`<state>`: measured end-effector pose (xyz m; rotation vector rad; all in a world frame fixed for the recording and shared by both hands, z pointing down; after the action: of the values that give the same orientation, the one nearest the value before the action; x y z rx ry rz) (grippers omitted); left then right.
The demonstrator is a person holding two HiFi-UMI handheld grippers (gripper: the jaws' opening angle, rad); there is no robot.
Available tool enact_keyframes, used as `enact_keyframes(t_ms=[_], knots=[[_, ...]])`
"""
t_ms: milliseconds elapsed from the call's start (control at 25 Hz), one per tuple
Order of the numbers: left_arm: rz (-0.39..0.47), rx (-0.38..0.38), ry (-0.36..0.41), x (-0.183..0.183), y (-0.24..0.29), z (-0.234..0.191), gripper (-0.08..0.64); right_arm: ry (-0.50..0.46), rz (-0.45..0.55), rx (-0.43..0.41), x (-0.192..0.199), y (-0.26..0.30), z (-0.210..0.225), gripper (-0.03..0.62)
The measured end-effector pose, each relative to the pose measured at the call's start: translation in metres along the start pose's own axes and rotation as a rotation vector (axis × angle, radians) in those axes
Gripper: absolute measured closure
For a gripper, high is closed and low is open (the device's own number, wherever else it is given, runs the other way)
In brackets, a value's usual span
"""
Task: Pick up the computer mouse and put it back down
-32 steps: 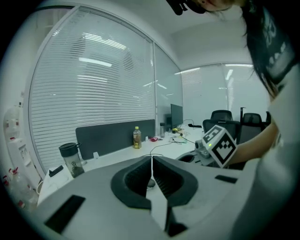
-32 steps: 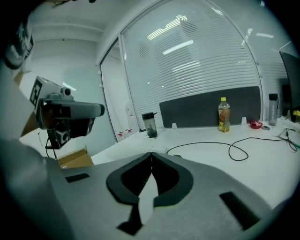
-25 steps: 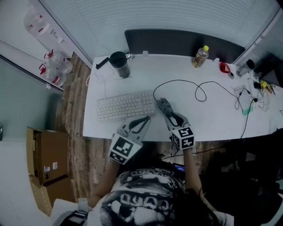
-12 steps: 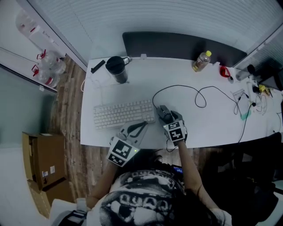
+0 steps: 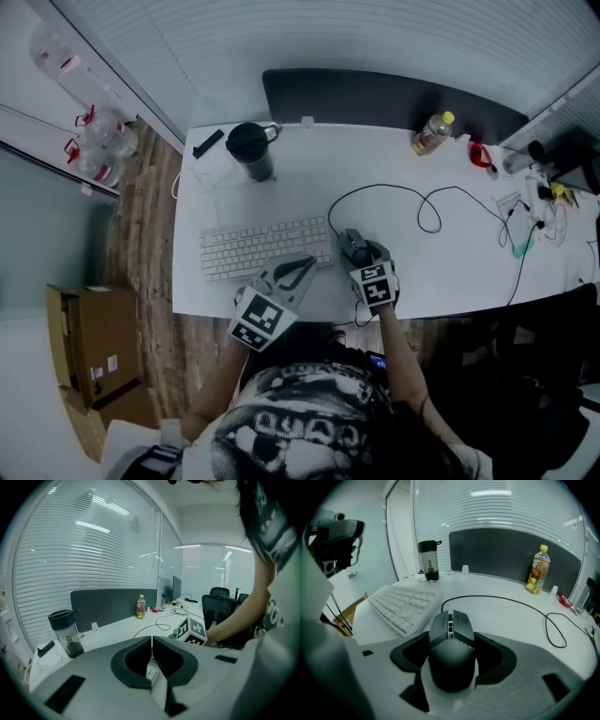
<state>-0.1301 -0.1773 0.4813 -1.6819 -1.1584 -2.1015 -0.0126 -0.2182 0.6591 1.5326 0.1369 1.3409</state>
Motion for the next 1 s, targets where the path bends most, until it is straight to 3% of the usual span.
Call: enact_keyframes(t_ms=[480, 1000], knots=[[0.011, 0.097, 0.014, 0.000, 0.021, 0.003, 0.554, 0.097, 0.227, 0.026, -0.046, -0.081, -0.012, 0.299], [0.018, 0.193, 0.032, -0.007, 0.052, 0.029, 0.554, 0.183, 0.281, 0.111, -0.025, -0.147, -0.006, 0.301]])
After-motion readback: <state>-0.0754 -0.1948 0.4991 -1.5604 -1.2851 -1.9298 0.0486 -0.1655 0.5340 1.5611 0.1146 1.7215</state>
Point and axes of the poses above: the fingertips, and each gripper's own axes: y forward along the fingers, z to its right, x out of its underside, the point moved 2 cm from there along -y, backward along the fingers, and after that the axes turned 10 degrees about -x, right-handed, at the moved point
